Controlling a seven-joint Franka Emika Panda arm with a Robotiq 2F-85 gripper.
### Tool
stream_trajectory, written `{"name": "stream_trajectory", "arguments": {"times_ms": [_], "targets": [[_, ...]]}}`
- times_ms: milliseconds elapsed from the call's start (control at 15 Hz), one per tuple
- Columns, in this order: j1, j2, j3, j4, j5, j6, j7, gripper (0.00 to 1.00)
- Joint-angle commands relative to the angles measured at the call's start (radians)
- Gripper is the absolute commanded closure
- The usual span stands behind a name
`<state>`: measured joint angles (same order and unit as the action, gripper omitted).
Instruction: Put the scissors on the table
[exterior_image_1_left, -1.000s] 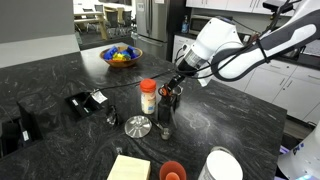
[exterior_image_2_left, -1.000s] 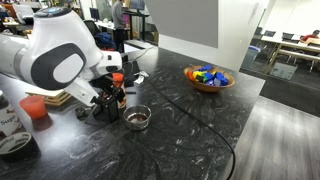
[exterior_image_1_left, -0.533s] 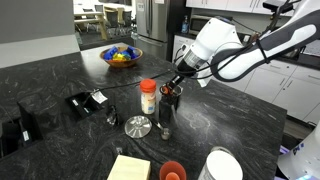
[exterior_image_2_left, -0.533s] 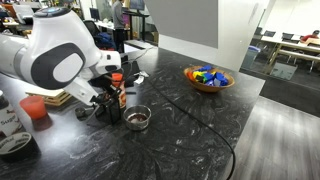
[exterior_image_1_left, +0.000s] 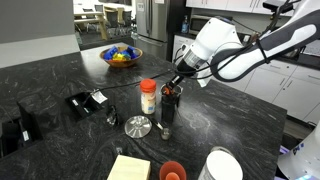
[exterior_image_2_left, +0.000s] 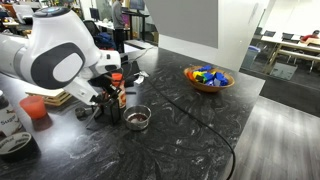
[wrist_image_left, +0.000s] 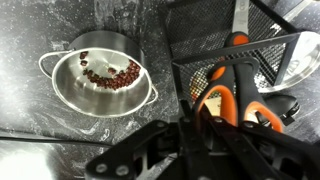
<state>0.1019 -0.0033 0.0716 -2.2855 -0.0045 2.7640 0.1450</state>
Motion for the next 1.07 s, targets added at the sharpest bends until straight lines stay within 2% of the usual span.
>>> {"name": "stream_trajectory", "arguments": {"times_ms": [0, 600, 1000], "targets": [[0.004, -0.023, 0.016, -0.002, 0.036, 0.015, -0.027, 0.98], [0.025, -0.127, 0.027, -0.005, 0.135, 0.062, -0.045, 0.98], [0.013, -0.199, 0.025, -0.009, 0.107, 0.153, -0.037, 0.98]]}}
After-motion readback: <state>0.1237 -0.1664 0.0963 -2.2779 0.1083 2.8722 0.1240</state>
